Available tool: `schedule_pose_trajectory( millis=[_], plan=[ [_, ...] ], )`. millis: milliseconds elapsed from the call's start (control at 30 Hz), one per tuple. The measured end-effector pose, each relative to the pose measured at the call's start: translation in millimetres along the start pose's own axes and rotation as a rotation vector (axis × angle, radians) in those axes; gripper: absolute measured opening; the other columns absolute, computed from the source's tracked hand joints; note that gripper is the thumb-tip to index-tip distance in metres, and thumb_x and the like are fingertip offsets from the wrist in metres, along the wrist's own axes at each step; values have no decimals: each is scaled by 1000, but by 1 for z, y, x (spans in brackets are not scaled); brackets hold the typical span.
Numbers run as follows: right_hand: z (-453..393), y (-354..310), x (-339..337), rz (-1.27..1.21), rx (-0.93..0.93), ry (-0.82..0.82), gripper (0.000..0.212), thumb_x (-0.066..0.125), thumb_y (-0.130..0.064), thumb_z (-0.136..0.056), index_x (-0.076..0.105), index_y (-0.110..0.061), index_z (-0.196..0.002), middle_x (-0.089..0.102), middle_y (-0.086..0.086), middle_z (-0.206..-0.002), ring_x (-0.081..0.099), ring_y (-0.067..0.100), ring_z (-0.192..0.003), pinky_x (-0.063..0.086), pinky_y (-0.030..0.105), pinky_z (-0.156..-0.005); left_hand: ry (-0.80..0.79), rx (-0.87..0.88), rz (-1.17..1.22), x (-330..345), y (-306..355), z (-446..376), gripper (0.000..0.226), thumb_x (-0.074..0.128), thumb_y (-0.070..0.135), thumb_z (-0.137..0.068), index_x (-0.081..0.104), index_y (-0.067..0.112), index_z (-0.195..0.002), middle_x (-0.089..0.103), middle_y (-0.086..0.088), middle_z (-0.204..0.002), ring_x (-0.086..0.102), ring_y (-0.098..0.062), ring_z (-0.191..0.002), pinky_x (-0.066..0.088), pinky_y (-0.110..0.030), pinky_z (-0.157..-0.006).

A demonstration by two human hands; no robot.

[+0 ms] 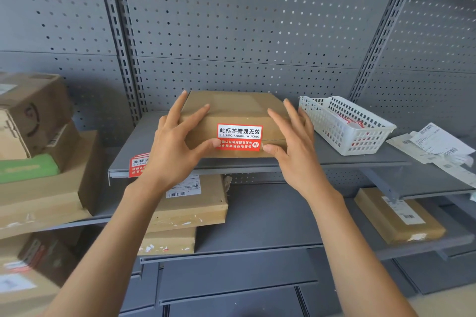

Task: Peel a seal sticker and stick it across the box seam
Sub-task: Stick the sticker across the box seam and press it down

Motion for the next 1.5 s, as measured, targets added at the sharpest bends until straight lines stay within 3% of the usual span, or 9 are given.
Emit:
schedule_pose_trajectory(
  millis=[100, 200, 267, 433, 833, 933, 1033, 1167, 1500],
  plan=[
    [2, 3, 5, 0, -11, -24, 65, 69, -16, -94, 41, -28, -152, 15, -2, -170, 6, 30, -156, 13, 49, -125, 66, -64, 31, 4, -1, 1, 65, 67, 61, -85, 56, 37, -145, 23, 12, -170, 32, -8, -132, 31, -42, -118],
    [1, 2, 10, -37, 41, 20, 57, 66, -38, -95, 49, -27, -148, 22, -2, -168, 11, 31, -154, 17, 48, -123, 187, -166, 40, 9, 1, 1, 51, 70, 56, -89, 67, 33, -135, 36, 7, -165, 38, -20, -141, 27, -33, -112],
    [-2, 1, 11, -35, 96, 87, 55, 62, -48, -94, 56, -22, -142, 30, 2, -165, 20, 35, -150, 24, 51, -120, 214, -189, 17, 14, 5, 0, 47, 70, 54, -90, 70, 32, -131, 39, 3, -163, 39, -26, -140, 31, -36, -112],
    [-5, 6, 16, -6, 93, 122, 51, 70, -36, -93, 58, -19, -139, 31, 5, -165, 25, 39, -146, 29, 52, -115, 157, -146, -17, 18, 3, -3, 53, 75, 50, -88, 65, 33, -137, 30, 3, -167, 35, -27, -138, 31, -43, -114],
    [6, 12, 23, 94, 18, 12, 81, 83, -22, -82, 41, -27, -152, 12, 3, -170, 13, 40, -149, 25, 57, -119, 38, -83, -140, 27, -4, 5, 92, 94, 31, -68, 51, 33, -149, 12, -2, -172, 30, -34, -138, 32, -48, -114],
    [6, 11, 23, 124, 24, -17, 90, 85, -25, -78, 36, -32, -153, 5, -1, -170, 8, 38, -151, 27, 60, -118, 19, -65, -173, 26, -2, 5, 97, 94, 32, -68, 47, 34, -152, 6, -3, -173, 29, -35, -140, 32, -51, -114],
    [5, 5, 19, 129, 51, 18, 96, 85, -44, -73, 35, -35, -154, 5, -3, -170, 5, 38, -152, 22, 58, -120, 31, -40, -197, 24, 5, 3, 103, 94, 45, -63, 45, 35, -153, 3, -3, -173, 31, -37, -138, 32, -50, -112],
    [1, -11, 16, 169, 96, 80, 102, 82, -61, -67, 33, -38, -154, 6, -4, -171, 4, 40, -152, 25, 59, -113, 92, -55, -223, 20, 12, 0, 101, 91, 58, -61, 49, 34, -150, 5, -4, -173, 36, -36, -135, 34, -49, -109],
    [-6, -9, 6, 169, 4, 53, 89, 86, -41, -74, 40, -36, -150, 15, -6, -169, 16, 36, -149, 26, 56, -112, 63, -37, -116, 6, 5, -3, 90, 93, 42, -66, 53, 37, -147, 14, 2, -171, 35, -31, -132, 32, -44, -112]
  ],
)
Point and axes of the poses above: each hand's wrist, its own z-axis away from the middle knuckle, its own x-axis out of the palm, y = z × x, the point moved 6 cm from there along -z, towards the middle knuckle
